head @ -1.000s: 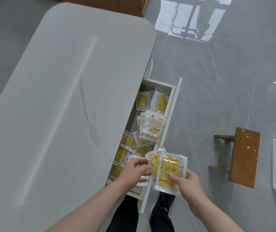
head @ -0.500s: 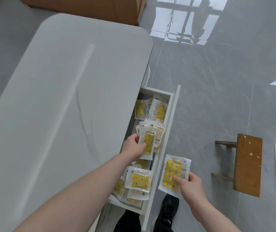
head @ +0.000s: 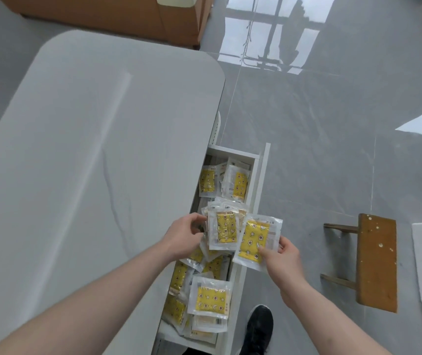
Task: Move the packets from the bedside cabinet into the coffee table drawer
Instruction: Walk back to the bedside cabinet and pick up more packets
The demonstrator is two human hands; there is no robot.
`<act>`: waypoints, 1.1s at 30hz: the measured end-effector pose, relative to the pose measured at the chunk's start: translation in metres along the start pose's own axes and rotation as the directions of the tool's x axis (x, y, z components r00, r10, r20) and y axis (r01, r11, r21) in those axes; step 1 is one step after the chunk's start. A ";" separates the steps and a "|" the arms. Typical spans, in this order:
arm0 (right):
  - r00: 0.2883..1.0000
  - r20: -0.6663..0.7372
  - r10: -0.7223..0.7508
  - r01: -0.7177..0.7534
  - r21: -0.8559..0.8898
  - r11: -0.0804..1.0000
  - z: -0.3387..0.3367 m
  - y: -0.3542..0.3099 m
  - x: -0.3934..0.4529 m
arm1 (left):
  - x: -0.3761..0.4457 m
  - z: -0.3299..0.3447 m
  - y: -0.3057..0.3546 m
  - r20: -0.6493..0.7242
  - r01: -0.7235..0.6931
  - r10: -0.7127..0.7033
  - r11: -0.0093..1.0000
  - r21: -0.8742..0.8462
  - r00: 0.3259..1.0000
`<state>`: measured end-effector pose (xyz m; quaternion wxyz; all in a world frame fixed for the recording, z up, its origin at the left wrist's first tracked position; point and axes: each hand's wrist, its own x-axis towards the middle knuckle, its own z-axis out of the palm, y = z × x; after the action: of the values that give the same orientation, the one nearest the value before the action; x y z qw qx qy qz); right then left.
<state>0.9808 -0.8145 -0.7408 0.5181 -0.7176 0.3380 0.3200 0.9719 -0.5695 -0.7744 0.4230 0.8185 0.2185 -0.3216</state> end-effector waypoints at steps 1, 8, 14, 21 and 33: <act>1.000 0.000 -0.001 0.001 0.004 1.000 0.006 -0.007 0.005 | -0.005 -0.009 -0.004 -0.061 -0.044 0.046 0.998 0.037 0.997; 0.997 0.002 0.079 -0.079 0.081 0.994 0.052 -0.067 0.054 | -0.017 -0.066 -0.052 -0.039 -0.070 0.115 0.800 0.596 0.993; 0.997 -0.067 0.023 -0.032 -0.137 0.990 0.070 -0.095 0.071 | -0.021 -0.056 -0.079 0.087 -0.026 -0.051 0.701 0.712 0.995; 0.987 0.061 -0.145 0.156 -0.532 0.833 0.070 -0.027 -0.008 | -0.036 -0.058 -0.054 0.132 -0.002 -0.133 0.698 0.716 0.982; 0.925 0.280 -0.257 0.378 -0.759 0.530 0.001 -0.026 -0.220 | -0.261 -0.073 -0.003 -0.022 -0.061 0.087 0.836 0.546 0.996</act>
<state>0.8770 -0.7735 -0.5490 0.2103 -0.8987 -0.0143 0.3846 0.8132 -0.5296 -0.5586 0.1801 0.9199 0.0959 -0.3350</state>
